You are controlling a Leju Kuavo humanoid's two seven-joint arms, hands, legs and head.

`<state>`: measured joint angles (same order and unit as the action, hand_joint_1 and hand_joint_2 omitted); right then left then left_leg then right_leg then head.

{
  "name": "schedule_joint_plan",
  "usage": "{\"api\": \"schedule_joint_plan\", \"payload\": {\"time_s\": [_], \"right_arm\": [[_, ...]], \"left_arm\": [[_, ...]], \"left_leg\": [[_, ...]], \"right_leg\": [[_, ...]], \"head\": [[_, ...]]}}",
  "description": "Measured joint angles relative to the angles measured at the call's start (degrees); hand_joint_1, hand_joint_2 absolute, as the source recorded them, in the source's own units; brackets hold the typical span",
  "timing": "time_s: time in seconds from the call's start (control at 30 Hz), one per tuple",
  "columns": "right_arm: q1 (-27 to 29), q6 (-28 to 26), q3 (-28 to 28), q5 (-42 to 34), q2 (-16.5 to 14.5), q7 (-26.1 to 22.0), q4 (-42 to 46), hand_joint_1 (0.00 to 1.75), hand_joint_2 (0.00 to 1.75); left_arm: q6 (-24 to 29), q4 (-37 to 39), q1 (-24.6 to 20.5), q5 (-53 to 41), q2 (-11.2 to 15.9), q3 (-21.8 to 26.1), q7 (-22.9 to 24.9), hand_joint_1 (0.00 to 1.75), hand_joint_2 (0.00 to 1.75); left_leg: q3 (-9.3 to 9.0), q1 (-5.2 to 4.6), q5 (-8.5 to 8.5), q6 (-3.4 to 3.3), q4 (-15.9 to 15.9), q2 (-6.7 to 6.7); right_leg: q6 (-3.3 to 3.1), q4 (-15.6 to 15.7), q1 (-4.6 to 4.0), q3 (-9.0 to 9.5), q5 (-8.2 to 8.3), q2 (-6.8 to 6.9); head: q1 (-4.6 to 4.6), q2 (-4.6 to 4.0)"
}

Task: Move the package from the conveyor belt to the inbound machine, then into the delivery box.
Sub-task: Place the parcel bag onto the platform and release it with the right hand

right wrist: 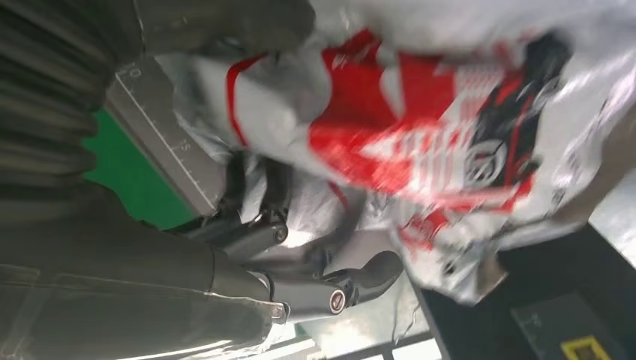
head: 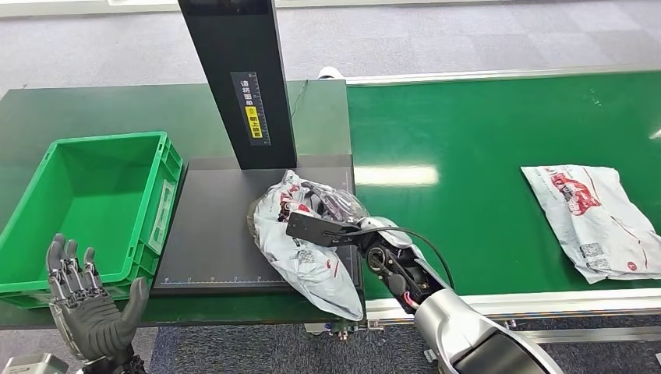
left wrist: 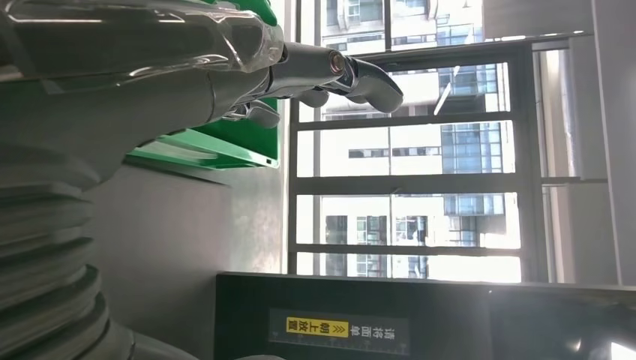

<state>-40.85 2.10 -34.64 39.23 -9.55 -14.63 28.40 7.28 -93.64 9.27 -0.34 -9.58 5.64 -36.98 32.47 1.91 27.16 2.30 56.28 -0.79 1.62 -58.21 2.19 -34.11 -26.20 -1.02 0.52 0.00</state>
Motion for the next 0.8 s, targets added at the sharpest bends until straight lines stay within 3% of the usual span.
{"api": "schedule_joint_plan", "payload": {"time_s": [0.23,0.4,0.57,0.8], "right_arm": [[2.2,-9.6,1.3,-4.9,0.4,-10.1,4.1,0.0,1.75],[4.1,-10.7,3.5,-9.3,0.9,-16.3,9.3,0.0,1.75],[5.4,-4.3,5.8,-17.5,1.2,-18.5,13.0,0.0,1.75],[5.5,8.1,8.8,-32.1,1.5,-17.3,14.7,0.0,1.75]], "left_arm": [[2.0,0.4,-0.3,-1.7,0.3,-1.1,-1.4,0.0,1.75],[1.0,0.6,-0.2,-6.9,1.3,-4.1,-1.4,0.0,1.75],[-0.5,1.1,-0.2,-14.0,2.7,-7.9,-0.5,0.0,1.75],[1.9,6.9,-5.5,-29.3,4.4,-13.0,12.0,0.0,1.75]], "left_leg": [[0.02,0.0,0.0,0.0,0.0,0.01],[0.04,0.0,0.01,0.0,0.0,0.01],[0.02,0.0,0.0,0.0,0.0,0.01],[0.0,-0.01,-0.04,-0.02,0.0,0.05]], "right_leg": [[0.0,0.0,0.0,-0.02,0.0,0.0],[0.0,0.0,0.0,-0.03,-0.01,0.0],[0.0,0.0,0.01,-0.03,0.0,0.0],[0.0,0.0,0.01,0.01,0.01,0.03]], "head": [[0.0,0.0],[0.01,0.0],[-0.01,0.0],[0.01,0.0]]}}
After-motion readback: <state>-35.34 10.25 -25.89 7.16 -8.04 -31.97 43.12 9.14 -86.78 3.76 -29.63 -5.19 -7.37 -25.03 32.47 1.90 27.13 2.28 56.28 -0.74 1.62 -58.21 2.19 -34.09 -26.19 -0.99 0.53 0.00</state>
